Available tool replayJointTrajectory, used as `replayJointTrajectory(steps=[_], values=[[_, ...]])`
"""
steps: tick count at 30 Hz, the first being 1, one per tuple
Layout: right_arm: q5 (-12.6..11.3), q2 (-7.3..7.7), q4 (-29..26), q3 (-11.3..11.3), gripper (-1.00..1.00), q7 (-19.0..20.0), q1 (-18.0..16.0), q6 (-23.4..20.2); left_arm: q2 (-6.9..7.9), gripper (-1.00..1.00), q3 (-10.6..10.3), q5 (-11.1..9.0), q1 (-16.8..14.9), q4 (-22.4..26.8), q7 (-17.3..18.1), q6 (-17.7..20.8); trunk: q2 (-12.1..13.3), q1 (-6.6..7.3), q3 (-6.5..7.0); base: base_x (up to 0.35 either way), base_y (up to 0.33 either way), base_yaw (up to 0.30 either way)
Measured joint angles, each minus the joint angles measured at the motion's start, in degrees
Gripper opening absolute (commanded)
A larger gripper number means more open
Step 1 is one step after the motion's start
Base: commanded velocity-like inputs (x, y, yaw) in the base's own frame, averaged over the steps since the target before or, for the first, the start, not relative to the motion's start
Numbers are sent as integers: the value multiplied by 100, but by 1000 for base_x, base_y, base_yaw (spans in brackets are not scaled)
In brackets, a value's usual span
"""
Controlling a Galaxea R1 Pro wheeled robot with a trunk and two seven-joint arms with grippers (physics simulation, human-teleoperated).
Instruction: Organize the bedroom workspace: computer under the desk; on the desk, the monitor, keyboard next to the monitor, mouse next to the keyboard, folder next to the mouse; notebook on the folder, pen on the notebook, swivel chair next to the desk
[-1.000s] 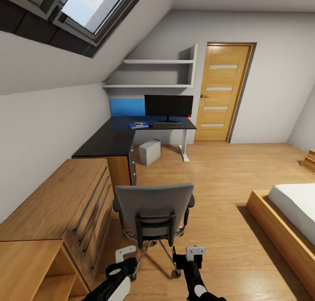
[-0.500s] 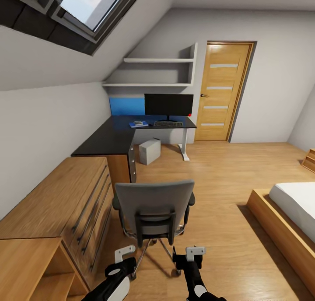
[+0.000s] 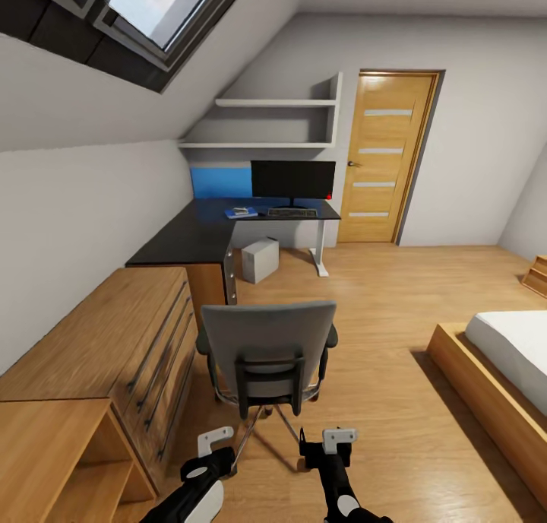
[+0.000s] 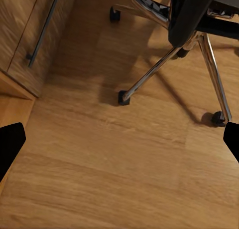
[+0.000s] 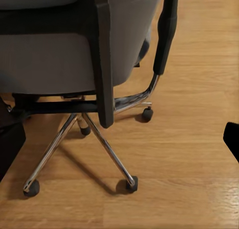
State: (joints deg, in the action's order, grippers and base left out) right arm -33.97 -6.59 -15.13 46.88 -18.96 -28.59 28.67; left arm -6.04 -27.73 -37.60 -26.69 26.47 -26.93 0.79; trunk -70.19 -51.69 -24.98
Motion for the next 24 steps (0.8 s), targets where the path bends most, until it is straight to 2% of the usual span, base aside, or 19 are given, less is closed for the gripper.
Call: replayJointTrajectory(steps=[24], values=[[-7, 1, 1, 0, 100, 6, 0, 9, 0, 100, 0, 0, -1, 5, 0, 0, -963, -527, -431, 0, 0, 0]])
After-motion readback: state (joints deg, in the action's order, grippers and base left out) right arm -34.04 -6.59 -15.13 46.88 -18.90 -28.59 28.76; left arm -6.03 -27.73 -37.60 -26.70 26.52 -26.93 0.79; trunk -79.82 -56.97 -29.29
